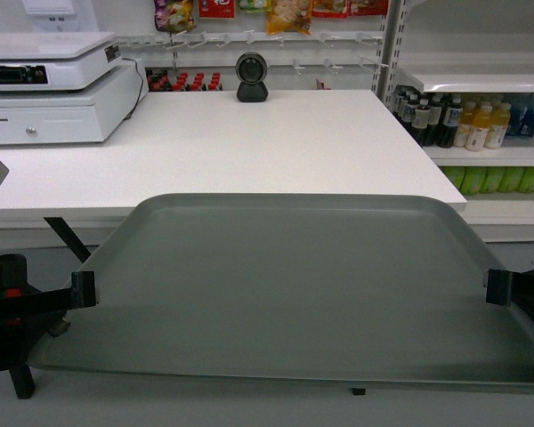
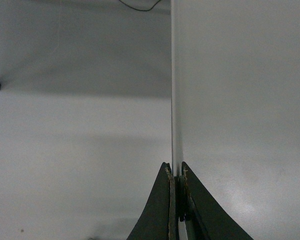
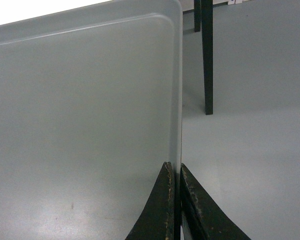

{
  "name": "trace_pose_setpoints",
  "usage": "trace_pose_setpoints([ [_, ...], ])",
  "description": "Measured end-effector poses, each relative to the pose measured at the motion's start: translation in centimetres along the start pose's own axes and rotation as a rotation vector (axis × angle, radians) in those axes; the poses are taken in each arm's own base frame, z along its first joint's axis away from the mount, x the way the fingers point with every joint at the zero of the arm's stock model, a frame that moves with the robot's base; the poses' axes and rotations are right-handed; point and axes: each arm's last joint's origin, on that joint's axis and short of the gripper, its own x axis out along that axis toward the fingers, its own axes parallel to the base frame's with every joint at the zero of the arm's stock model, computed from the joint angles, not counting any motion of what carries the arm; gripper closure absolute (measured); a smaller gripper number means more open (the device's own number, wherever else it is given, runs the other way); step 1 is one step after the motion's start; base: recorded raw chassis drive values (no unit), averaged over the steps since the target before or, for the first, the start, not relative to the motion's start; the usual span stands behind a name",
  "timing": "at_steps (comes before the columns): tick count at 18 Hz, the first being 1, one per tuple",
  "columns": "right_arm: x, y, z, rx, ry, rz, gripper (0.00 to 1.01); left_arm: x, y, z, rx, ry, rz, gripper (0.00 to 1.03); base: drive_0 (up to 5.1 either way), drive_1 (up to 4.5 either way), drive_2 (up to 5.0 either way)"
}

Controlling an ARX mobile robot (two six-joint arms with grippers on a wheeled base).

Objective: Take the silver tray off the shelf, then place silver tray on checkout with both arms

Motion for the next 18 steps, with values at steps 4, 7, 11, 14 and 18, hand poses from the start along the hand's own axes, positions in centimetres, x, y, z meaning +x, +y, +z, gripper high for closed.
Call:
trace_pose_setpoints([
  [4,0.01,0.0,0.0,0.0,0.0,0.0,0.98,0.0,0.0,-0.01,0.0,0.001,0.0,1.0,0.0,4.26,-4.2],
  [7,0.01,-0.01,0.01,0.0,-0.002,0.0,0.98,0.0,0.0,0.02,0.0,-0.001,0.0,1.0,0.1,4.27,-4.2],
  [11,0.03,-0.02,0.0,0.0,-0.001,-0.001,0.98,0.0,-0.01,0.03,0.0,-0.002,-0.002,1.0,0.0,4.19,-4.2],
  [14,0.03,0.01,0.02,0.0,-0.003,0.001,0.98,0.0,0.0,0.02,0.0,-0.001,0.002,1.0,0.0,4.17,-4.2],
  [18,0.03,-0.01,0.01,0.0,-0.002,0.0,0.98,0.01,-0.01,0.04,0.0,-0.004,-0.001,1.0,0.0,4.17,-4.2],
])
